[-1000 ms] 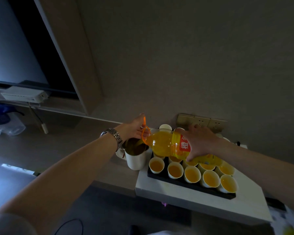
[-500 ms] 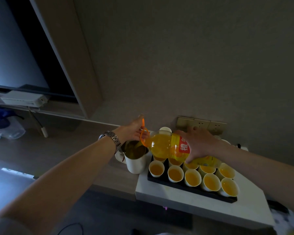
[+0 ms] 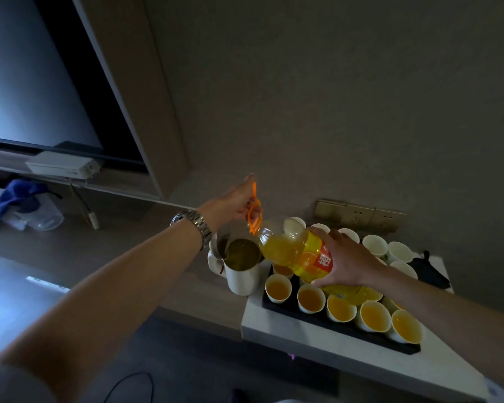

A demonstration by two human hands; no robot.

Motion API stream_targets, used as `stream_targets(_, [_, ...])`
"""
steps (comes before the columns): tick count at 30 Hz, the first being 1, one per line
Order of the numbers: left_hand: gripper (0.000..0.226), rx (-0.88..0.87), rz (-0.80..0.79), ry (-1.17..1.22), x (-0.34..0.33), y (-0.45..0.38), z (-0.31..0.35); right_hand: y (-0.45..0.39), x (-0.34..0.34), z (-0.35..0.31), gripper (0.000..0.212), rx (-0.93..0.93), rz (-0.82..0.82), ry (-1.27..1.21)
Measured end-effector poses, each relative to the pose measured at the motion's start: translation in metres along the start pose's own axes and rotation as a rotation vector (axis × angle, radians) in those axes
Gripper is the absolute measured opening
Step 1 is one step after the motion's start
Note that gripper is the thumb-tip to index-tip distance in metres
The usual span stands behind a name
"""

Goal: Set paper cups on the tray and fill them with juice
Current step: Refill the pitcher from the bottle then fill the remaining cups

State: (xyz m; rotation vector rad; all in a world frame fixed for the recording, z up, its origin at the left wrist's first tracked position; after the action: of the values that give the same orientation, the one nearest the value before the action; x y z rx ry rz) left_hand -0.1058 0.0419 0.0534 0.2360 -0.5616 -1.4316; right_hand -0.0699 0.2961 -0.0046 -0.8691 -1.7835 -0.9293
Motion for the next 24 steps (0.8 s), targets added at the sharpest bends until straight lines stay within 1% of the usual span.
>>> stream_targets(4, [0.063, -0.083, 0.003, -0.01, 0.001, 0.004, 0.02, -0.001, 0.001, 0.002, 0.131, 0.011, 0.073, -0.151])
stream_targets(10, [0.061, -0.237, 0.073, 0.106, -0.002, 0.014, 0.068, -0.01, 0.013, 0.0, 0.127, 0.042, 0.22, -0.369])
stream_targets(13, [0.059, -0.31, 0.076, 0.129, -0.002, 0.023, 0.096, -0.019, 0.022, -0.006, 0.122, 0.076, 0.301, -0.472])
stream_targets(15, [0.057, -0.388, 0.101, 0.106, -0.001, 0.032, 0.116, -0.027, 0.029, -0.012, 0.117, 0.098, 0.336, -0.545])
stream_targets(18, [0.056, -0.52, 0.146, 0.032, 0.002, 0.044, 0.14, -0.041, 0.037, -0.017, 0.11, 0.082, 0.385, -0.643])
stream_targets(21, [0.057, -0.612, 0.168, -0.044, 0.002, 0.055, 0.156, -0.055, 0.046, -0.025, 0.109, 0.076, 0.42, -0.677])
stream_targets(24, [0.056, -0.718, 0.181, -0.113, -0.001, 0.062, 0.167, -0.074, 0.047, -0.032, 0.109, 0.063, 0.417, -0.685])
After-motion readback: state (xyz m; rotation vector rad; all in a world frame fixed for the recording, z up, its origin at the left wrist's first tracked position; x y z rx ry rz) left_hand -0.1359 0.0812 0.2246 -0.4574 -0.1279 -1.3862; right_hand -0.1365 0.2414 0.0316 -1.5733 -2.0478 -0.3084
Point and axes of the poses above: each hand's wrist, its own y-axis away from the middle knuckle, its own x-axis out of the back of the hand, z = x × y, the point moved 7 cm from there along -y, towards the middle knuckle, and after that the axes turned 4 degrees about -y, right-handed, at the moved point
